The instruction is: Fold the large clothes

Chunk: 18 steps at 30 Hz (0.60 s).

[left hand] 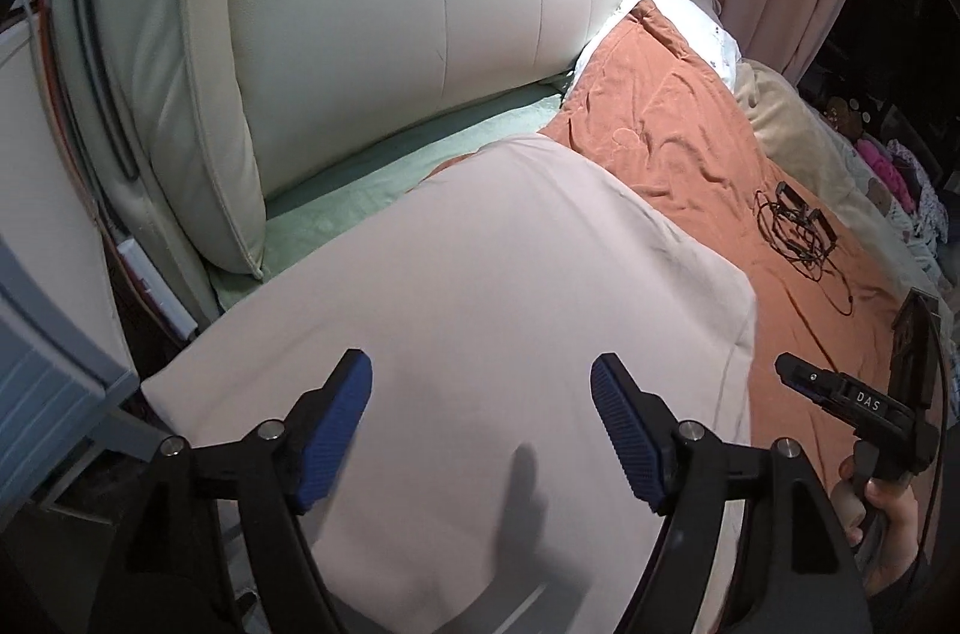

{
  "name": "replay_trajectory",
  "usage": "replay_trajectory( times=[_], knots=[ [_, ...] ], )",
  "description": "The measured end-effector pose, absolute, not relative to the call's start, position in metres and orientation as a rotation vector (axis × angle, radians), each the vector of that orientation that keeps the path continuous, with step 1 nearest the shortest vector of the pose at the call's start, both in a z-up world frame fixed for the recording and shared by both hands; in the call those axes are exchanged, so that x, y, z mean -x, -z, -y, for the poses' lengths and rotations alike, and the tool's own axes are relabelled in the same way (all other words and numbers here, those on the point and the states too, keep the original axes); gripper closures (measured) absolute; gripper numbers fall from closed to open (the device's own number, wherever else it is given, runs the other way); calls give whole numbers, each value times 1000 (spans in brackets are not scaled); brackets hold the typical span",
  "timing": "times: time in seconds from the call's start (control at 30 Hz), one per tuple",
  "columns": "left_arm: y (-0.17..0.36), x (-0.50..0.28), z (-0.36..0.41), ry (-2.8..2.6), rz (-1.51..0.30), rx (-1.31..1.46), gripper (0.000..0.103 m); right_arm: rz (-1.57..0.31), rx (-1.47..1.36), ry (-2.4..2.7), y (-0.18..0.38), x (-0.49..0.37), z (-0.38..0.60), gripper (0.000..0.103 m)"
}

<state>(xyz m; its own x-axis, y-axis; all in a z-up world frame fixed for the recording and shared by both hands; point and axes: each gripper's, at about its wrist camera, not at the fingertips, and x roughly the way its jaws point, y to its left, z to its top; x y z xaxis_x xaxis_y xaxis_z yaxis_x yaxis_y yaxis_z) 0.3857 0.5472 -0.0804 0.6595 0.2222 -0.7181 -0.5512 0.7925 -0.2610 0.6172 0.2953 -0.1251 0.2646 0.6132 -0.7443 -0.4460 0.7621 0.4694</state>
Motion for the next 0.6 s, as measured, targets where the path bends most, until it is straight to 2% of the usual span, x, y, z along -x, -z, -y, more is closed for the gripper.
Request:
replay_trajectory(
  times=[0.13,0.33,0.37,0.4,0.47,0.6],
  knots=[
    [76,-361,-532,-451,-702,520,27,-1105,-197,-730,111,-612,-282,47],
    [62,-330,-500,-450,-676,515,27,-1047,-135,-757,64,-580,-257,32],
    [57,-325,-491,-448,-667,509,22,-1034,-124,-763,55,-574,-253,29],
    [54,-322,-484,-447,-661,501,14,-1022,-110,-767,48,-567,-249,26],
    [44,-313,-466,-442,-628,486,6,-1000,-82,-775,37,-556,-243,22],
    [33,-297,-431,-424,-596,456,5,-955,-27,-767,12,-529,-220,16]
  ],
)
